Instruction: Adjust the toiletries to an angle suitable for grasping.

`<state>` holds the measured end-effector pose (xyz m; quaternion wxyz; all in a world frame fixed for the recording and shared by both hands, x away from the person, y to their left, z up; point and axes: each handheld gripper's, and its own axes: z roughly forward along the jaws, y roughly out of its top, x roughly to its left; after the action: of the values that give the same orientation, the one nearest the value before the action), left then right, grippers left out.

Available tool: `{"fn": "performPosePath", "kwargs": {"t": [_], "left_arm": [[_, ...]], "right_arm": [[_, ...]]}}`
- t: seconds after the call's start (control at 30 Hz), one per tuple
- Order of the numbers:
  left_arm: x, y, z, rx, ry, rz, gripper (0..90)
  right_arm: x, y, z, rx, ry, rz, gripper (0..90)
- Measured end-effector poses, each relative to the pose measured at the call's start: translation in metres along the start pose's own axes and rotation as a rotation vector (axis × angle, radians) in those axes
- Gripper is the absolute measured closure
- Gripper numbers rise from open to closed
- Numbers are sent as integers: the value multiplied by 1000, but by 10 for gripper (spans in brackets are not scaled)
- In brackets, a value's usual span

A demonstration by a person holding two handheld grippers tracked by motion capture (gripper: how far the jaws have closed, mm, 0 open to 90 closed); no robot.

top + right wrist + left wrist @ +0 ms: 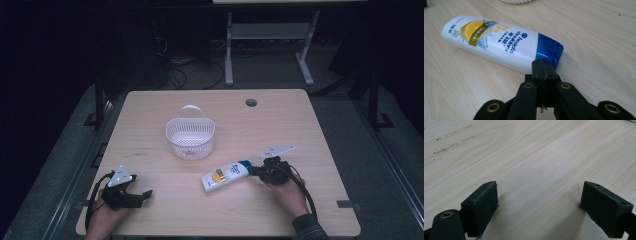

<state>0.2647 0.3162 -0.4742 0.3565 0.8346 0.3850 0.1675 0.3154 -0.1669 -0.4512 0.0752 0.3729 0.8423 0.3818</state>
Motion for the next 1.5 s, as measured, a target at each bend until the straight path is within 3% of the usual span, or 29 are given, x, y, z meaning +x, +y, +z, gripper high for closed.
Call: {"fn": "performPosePath", "kwargs": {"t": [0.53,0.73,0.87,1.1,1.5], "left_arm": [[0,0,0,0,0,0,135],[0,0,0,0,0,0,135],[0,0,0,0,0,0,135],[0,0,0,0,0,0,135],[0,0,0,-1,0,0,135]], "right_arm": [[-11,20,19,-23,-18,11,894],[-12,21,19,-26,4,20,894],[-2,25,12,-62,34,12,893],[16,34,12,-73,89,-20,894],[52,54,40,-52,175,-63,893]]}}
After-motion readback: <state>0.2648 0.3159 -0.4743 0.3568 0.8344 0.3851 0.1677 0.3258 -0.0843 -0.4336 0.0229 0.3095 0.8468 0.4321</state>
